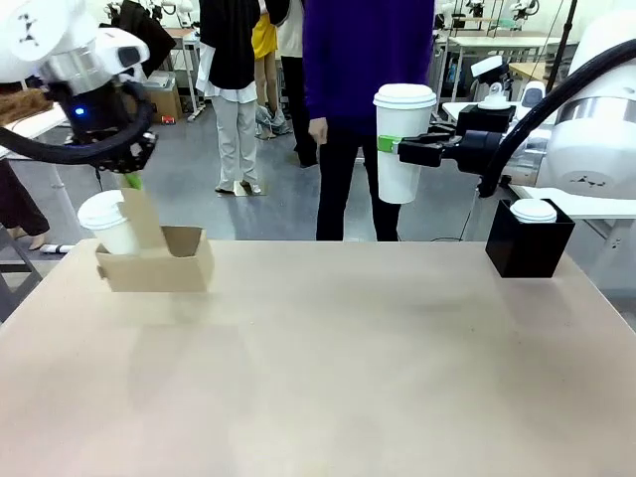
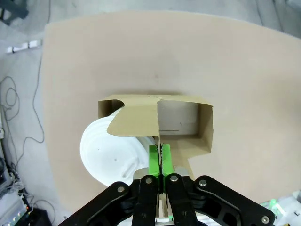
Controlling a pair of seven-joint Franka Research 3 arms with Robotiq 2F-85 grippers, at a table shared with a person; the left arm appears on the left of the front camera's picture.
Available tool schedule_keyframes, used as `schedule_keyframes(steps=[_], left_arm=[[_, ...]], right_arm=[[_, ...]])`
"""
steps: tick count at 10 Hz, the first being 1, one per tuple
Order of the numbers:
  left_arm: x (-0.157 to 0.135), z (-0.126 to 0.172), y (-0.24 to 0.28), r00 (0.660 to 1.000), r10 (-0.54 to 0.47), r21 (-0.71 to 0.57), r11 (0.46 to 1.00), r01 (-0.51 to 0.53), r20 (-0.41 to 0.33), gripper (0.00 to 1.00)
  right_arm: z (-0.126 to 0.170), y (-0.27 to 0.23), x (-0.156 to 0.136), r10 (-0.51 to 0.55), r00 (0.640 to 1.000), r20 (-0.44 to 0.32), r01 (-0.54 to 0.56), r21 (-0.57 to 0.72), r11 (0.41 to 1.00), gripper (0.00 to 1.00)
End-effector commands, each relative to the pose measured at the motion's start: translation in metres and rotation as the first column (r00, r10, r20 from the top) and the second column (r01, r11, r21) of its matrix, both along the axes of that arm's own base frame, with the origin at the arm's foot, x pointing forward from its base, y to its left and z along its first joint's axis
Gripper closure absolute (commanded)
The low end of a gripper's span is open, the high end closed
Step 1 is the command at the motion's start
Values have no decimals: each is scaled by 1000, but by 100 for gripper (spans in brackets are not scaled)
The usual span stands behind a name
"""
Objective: Pour a drink into a cup and package it in a carrier.
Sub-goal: Position the Cup Carrier in the center of the table.
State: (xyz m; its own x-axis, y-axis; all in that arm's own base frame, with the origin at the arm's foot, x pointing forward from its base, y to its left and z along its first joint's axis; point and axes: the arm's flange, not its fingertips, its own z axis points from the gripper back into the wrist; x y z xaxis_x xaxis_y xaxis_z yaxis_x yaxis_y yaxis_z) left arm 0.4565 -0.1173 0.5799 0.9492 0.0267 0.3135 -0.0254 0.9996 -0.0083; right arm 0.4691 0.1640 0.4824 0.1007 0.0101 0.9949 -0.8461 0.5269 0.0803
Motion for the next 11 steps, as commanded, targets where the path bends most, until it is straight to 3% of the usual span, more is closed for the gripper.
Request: schedule_keyframes(steps=[1, 7, 9, 11], left_arm=[[-26, 1, -59, 999, 32, -16, 999, -32, -15, 98], [-95, -51, -206, 1000, 29, -35, 999, -30, -9, 98], [-101, -73, -224, 1000, 19, -41, 999, -19, -3, 98], [-99, -91, -234, 999, 2, -10, 1000, -3, -50, 98]], right_arm=[[2, 5, 2, -10, 1000, 23, 9, 20, 1000, 20], [2, 5, 2, -10, 1000, 23, 9, 20, 1000, 20], [2, 5, 2, -10, 1000, 23, 9, 20, 1000, 20], [2, 5, 2, -10, 1000, 23, 9, 20, 1000, 20]])
